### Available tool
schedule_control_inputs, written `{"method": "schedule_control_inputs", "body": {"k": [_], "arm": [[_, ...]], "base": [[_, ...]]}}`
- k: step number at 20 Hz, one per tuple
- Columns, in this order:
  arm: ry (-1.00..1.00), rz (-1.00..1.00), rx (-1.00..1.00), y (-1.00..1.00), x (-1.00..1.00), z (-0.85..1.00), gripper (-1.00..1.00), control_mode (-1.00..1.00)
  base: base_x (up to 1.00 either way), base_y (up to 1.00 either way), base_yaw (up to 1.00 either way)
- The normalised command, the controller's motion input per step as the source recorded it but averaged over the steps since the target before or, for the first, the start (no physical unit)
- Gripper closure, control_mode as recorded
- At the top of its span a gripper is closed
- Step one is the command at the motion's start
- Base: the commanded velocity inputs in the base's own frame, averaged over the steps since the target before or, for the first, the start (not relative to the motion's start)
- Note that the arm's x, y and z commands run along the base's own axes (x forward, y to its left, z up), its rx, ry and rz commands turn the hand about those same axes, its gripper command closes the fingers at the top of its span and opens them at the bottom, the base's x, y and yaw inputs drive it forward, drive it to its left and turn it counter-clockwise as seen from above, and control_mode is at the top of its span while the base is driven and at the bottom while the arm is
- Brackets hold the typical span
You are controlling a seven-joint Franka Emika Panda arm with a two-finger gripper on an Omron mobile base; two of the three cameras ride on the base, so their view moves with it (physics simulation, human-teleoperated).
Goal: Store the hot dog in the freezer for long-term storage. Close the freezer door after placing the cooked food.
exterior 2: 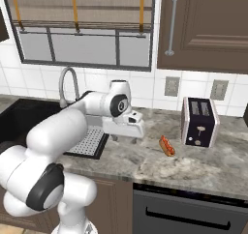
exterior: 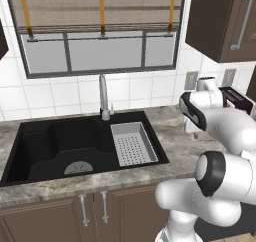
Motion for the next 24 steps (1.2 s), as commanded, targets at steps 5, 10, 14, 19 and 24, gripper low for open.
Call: {"method": "schedule_control_inputs", "body": {"k": [5,10,14,19,24], "arm": [[0.0,-0.07,0.0,-0.72,0.0,-0.11,-1.0,-1.0],[-0.02,-0.02,0.04,-0.66,-0.02,-0.01,-1.0,-1.0],[-0.05,0.0,0.03,-0.45,0.0,-0.01,-1.0,-1.0],[-0.02,0.0,0.03,-0.41,0.0,-0.08,-1.0,-1.0],[0.0,0.0,0.0,-0.22,0.01,-0.21,-1.0,-1.0]], "base": [[0.0,0.0,0.0],[0.0,0.0,0.0],[0.0,0.0,0.0],[0.0,0.0,0.0],[0.0,0.0,0.0]]}}
